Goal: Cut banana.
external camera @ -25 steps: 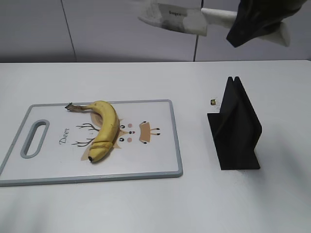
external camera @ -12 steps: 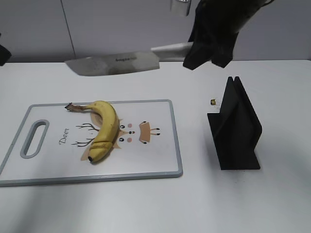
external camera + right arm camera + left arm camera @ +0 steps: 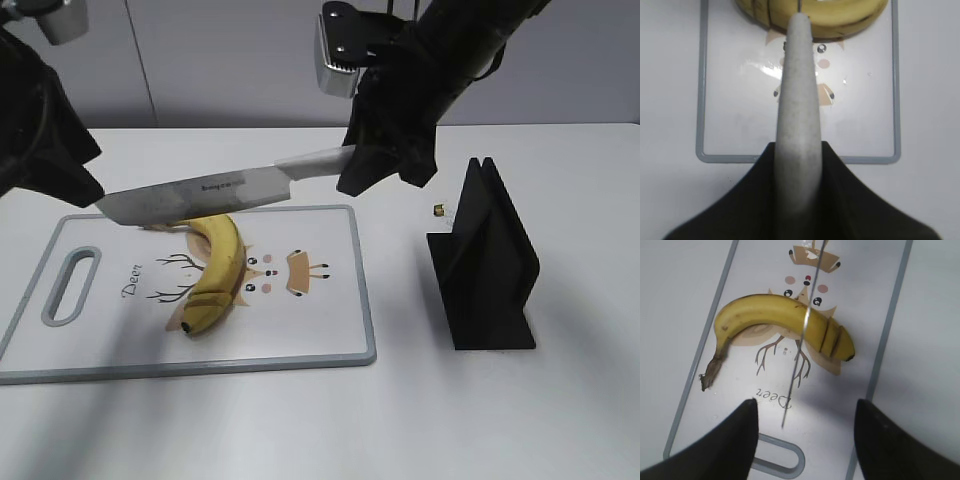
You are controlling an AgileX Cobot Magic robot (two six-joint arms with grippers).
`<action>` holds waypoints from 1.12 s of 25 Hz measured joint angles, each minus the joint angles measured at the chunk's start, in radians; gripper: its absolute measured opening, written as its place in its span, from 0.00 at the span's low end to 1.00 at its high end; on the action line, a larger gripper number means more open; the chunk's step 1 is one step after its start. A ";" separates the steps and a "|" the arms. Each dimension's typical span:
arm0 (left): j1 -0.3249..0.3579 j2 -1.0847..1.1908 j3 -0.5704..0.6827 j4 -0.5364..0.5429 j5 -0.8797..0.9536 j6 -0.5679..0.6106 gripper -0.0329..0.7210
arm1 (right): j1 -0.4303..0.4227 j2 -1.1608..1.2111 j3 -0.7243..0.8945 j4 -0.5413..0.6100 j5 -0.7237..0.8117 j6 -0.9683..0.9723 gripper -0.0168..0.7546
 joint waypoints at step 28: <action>-0.050 0.177 0.001 0.054 -0.149 0.050 0.05 | 0.001 0.041 -0.003 0.073 -0.009 0.057 0.23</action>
